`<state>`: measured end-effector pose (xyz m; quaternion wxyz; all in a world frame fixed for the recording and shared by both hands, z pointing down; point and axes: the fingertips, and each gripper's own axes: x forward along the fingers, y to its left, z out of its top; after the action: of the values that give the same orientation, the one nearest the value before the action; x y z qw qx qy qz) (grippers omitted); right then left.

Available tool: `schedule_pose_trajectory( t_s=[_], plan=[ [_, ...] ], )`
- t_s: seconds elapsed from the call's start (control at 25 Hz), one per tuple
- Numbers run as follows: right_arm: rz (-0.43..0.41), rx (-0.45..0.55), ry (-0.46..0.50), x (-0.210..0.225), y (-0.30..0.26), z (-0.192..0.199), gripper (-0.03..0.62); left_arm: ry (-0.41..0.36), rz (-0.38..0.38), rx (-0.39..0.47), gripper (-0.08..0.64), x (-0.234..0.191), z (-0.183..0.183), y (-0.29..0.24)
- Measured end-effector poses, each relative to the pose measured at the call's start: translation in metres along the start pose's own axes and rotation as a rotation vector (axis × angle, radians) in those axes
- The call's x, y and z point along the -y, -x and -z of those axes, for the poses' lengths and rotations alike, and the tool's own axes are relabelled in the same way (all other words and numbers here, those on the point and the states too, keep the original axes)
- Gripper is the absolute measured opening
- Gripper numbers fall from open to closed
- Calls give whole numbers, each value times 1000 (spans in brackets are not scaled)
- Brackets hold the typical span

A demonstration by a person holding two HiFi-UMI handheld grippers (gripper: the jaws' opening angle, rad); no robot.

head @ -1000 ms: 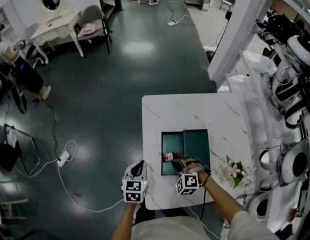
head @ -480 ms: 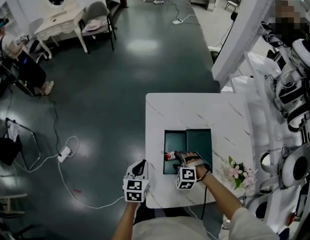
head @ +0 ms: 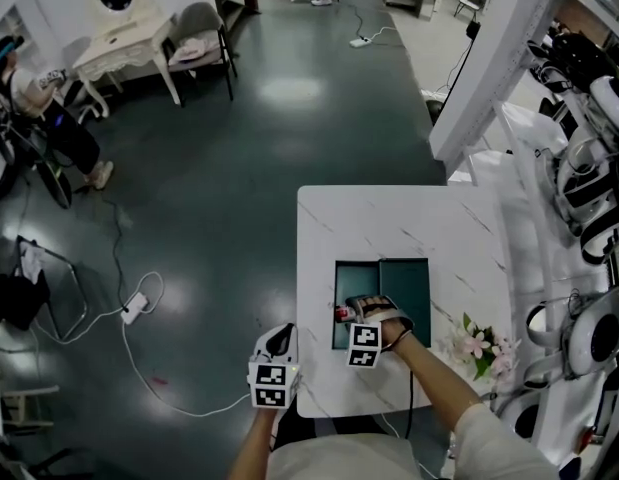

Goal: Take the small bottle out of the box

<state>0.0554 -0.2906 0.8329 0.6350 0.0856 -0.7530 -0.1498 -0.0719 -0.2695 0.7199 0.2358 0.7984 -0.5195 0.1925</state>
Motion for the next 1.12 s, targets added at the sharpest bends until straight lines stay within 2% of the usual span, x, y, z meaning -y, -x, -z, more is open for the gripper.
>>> schedule_pose_trajectory(
  t_s=[0.36,0.44,0.6,0.92,1.12],
  plan=[
    [-158,-26,-24,-2,-9,2,269,1,-4,-10,18,-1,4,4],
    [-194,-42,-22,-5,-10,1,240,-2,-3,-10,18,0,4,3],
    [-241,-61,-23,-7,-12,-1,224,-12,-5,-5,18,0,1,3],
    [-236,-70,-9,-6,-11,1,232,-18,-7,-7,18,0,2,6],
    [-197,-67,22,-6,-9,2,232,-25,-13,-2,18,0,0,9]
  ],
)
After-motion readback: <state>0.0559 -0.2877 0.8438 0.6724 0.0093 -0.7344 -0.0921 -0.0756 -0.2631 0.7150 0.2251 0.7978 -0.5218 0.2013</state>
